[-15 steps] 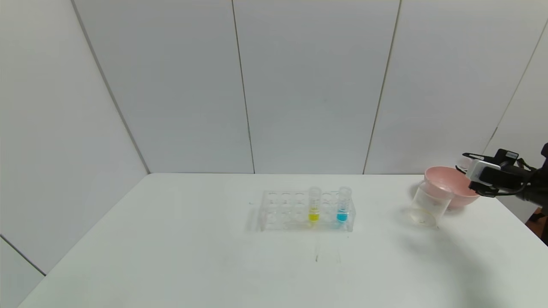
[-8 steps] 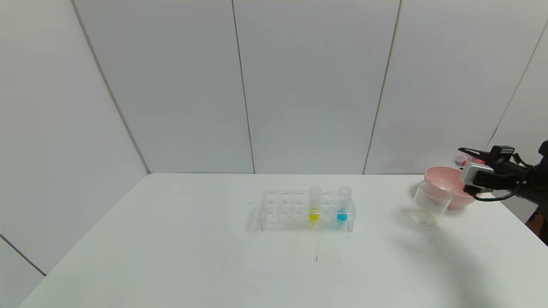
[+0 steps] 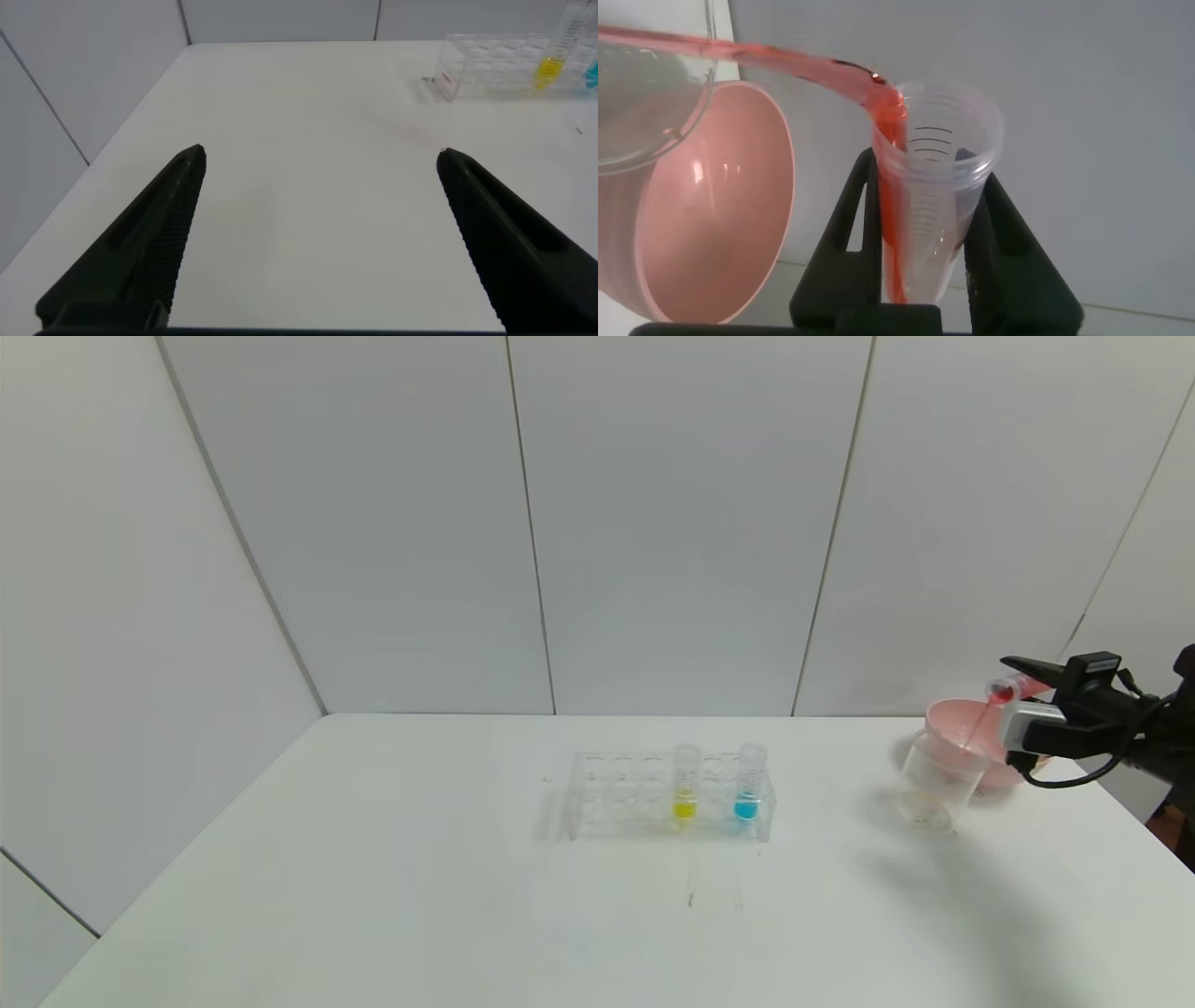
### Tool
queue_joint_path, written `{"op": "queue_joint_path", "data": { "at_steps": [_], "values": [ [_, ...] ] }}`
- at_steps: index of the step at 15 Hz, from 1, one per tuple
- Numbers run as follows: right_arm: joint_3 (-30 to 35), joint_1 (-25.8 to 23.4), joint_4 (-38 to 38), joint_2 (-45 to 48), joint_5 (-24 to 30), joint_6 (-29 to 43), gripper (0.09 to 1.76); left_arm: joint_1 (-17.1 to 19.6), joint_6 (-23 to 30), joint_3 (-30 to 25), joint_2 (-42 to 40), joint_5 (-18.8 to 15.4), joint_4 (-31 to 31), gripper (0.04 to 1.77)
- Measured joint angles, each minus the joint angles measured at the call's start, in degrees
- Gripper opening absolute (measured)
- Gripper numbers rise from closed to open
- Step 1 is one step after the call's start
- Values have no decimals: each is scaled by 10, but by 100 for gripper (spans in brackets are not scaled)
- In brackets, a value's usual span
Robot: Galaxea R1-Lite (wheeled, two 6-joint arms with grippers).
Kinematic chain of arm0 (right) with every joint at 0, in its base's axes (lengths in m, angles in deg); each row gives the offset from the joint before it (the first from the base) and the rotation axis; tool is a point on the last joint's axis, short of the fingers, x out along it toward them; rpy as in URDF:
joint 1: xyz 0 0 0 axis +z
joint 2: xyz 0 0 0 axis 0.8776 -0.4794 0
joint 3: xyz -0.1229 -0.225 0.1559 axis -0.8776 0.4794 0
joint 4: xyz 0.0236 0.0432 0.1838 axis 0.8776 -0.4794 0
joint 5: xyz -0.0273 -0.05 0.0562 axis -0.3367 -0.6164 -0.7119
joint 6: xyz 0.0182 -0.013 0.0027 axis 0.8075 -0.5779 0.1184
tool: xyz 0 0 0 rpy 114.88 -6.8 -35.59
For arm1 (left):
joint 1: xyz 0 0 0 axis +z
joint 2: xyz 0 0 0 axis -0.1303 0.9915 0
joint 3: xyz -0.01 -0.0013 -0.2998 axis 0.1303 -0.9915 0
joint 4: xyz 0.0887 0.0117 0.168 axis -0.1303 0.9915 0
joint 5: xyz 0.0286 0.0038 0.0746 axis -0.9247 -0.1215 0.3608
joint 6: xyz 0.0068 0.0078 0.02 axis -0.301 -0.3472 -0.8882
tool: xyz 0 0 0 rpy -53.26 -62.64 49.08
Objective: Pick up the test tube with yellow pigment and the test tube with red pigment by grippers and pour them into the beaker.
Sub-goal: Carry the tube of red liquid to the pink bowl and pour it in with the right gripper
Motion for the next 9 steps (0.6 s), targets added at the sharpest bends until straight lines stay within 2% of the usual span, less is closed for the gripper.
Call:
{"op": "queue_joint_path", "data": {
  "at_steps": [4,9],
  "values": [
    [1,7,15,-1,0,-17,56,0,0,0,0,0,0,176],
    [2,6,24,-1,-35,-61,56,0,0,0,0,0,0,176]
  ]
}}
